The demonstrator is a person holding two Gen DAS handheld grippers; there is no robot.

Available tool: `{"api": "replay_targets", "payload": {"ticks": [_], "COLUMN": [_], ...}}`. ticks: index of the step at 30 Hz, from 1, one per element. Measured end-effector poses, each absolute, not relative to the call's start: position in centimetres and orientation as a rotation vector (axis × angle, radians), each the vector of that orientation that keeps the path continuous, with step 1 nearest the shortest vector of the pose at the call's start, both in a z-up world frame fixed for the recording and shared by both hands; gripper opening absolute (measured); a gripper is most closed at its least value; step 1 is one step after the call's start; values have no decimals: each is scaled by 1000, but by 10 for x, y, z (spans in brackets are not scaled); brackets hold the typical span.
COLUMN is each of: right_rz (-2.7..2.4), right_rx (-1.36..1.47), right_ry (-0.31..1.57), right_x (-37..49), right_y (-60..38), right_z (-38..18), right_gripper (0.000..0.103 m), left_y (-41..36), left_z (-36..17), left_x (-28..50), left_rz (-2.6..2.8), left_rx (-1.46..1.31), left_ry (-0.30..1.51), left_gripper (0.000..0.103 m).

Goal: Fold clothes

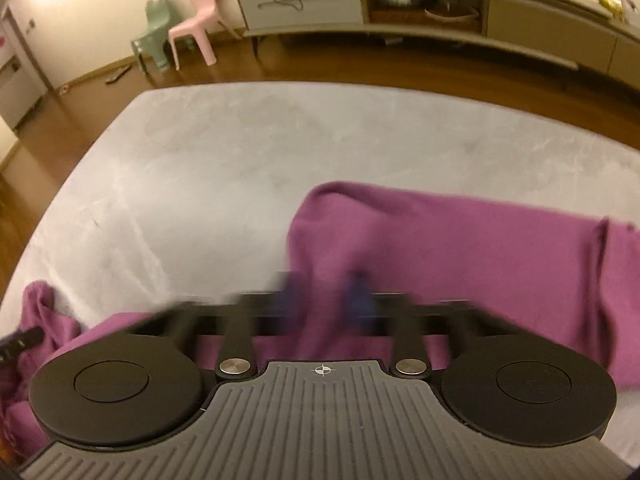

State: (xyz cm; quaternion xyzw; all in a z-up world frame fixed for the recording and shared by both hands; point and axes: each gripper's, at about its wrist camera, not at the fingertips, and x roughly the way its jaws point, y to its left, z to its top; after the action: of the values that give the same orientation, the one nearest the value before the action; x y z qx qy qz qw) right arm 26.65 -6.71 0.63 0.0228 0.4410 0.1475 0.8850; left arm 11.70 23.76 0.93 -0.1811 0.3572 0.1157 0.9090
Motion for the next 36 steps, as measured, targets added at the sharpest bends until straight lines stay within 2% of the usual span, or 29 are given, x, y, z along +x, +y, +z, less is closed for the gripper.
{"api": "replay_targets", "payload": {"ticks": [3, 5, 7, 9, 10, 11, 12, 18, 19, 20, 22, 26, 30, 32, 36], "right_rz": [264, 293, 292, 227, 165, 84, 42, 15, 36, 42, 36, -5, -189, -337, -442], "right_rx": [79, 120, 128, 59, 26, 2, -8, -60, -67, -67, -60, 29, 126, 147, 253], "right_ry": [563, 460, 437, 516, 548, 585, 627, 787, 807, 818, 828, 674, 495, 524, 719], "right_x": [214, 160, 120, 111, 116, 128, 143, 218, 227, 234, 246, 226, 162, 141, 125], "right_y": [-109, -138, -159, -165, -170, -177, -182, -192, -191, -191, -193, -238, -331, -387, -458], "right_z": [67, 94, 102, 80, 65, 49, 35, -26, -32, -35, -37, 11, 69, 66, 25], "right_gripper": [0, 0, 0, 1, 27, 43, 64, 72, 68, 58, 0, 0, 0, 0, 5], "left_y": [225, 231, 243, 255, 259, 261, 262, 257, 254, 252, 247, 239, 236, 233, 224], "left_z": [77, 91, 69, 42, 31, 27, 25, 25, 24, 23, 23, 23, 19, 16, 14], "left_x": [58, 27, 43, 65, 72, 73, 73, 74, 77, 81, 90, 98, 103, 107, 111], "left_rz": [153, 177, 246, 310, 326, 328, 336, 372, 375, 377, 380, 398, 390, 380, 395], "left_rx": [-344, -368, -462, -544, -574, -585, -589, -552, -545, -533, -508, -461, -458, -451, -417], "left_ry": [277, 122, 301, 516, 595, 622, 634, 634, 641, 649, 661, 648, 673, 696, 709], "left_gripper": [2, 2, 2, 2, 2, 2, 2, 4, 4, 4, 5, 5, 5, 6, 13]}}
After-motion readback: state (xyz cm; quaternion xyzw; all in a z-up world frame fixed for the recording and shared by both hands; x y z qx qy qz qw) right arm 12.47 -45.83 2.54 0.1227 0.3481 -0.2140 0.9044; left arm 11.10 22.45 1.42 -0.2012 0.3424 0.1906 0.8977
